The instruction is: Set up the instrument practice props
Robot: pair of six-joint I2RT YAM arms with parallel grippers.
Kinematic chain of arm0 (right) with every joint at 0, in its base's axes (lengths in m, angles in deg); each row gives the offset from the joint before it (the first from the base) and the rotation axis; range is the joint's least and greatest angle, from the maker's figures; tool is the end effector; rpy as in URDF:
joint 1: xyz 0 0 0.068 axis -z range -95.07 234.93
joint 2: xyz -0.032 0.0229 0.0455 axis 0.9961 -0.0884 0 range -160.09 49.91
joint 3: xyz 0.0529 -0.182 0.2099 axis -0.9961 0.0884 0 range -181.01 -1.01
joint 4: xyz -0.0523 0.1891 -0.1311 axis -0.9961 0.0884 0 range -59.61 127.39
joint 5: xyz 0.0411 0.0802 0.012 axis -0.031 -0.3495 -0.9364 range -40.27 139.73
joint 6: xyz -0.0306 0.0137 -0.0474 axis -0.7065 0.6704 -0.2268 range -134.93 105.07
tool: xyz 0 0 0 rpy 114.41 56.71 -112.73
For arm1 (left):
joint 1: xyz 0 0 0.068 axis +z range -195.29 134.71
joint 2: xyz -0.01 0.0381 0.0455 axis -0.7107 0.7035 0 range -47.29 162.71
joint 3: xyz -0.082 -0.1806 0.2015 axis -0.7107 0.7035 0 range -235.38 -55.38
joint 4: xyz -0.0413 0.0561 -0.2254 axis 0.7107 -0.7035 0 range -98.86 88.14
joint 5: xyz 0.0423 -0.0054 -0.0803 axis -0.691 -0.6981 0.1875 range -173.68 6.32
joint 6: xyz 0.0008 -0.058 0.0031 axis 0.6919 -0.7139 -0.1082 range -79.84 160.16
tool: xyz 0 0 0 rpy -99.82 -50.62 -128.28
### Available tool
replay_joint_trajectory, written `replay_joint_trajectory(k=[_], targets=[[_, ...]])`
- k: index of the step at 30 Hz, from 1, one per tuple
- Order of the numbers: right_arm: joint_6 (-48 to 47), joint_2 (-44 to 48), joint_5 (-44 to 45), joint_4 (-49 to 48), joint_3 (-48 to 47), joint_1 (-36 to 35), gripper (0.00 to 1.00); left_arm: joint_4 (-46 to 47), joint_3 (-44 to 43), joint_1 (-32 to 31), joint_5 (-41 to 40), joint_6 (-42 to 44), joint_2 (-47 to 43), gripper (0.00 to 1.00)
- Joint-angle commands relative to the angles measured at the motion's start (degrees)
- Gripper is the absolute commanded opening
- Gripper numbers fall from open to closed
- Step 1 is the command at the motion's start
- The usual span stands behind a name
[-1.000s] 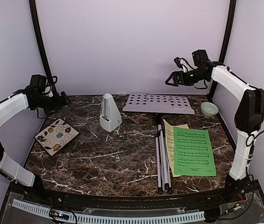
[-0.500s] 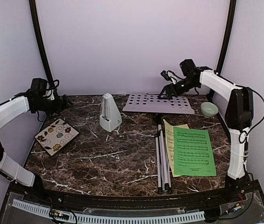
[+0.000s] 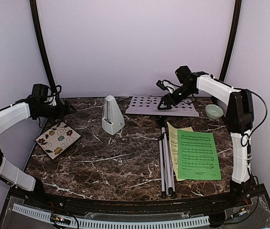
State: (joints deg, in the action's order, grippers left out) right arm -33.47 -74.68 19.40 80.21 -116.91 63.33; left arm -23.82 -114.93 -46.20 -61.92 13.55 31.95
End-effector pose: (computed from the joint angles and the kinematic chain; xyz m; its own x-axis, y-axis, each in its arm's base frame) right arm 0.4174 0.1879 0.2720 -0.5727 -0.5220 -0.6321 -0.7859 0.5691 0.2421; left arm 0.2778 -0.0197 0.2912 -0.7247 -0.4046 -0.5577 -0.0369 0.8311 -0.5549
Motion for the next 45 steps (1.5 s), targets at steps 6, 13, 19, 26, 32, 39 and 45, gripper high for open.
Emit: replay_joint_trajectory(k=[6,13,19,26,32,39,45], targets=[[-4.03,-2.19,4.16,0.24,3.26,0.31,0.64,2.98,1.52,0.22,1.62,-0.78,-3.62,0.99],[-3.93,-4.3,3.03,-0.31,1.22,1.73,0.53,2.87,3.14,0.24,1.28,-0.36,-5.5,0.99],[-4.43,-6.2,4.93,-0.76,-0.96,2.08,0.53,2.44,4.25,0.28,0.88,-0.04,-7.27,0.99],[-4.14,-6.03,3.59,-2.69,-3.08,1.86,0.43,2.36,4.54,0.28,0.43,-0.11,-7.88,0.99],[-5.5,-3.88,3.11,-2.41,2.71,1.05,0.36,2.68,4.5,0.25,0.13,-0.01,-7.88,0.99],[-4.9,-2.25,2.18,-2.6,4.43,0.63,0.29,3.73,5.53,0.23,0.47,-0.54,-7.87,0.99],[-4.57,-0.34,1.76,-2.78,6.39,-0.47,0.21,4.2,6.32,0.22,0.13,-0.55,-8.83,0.99]])
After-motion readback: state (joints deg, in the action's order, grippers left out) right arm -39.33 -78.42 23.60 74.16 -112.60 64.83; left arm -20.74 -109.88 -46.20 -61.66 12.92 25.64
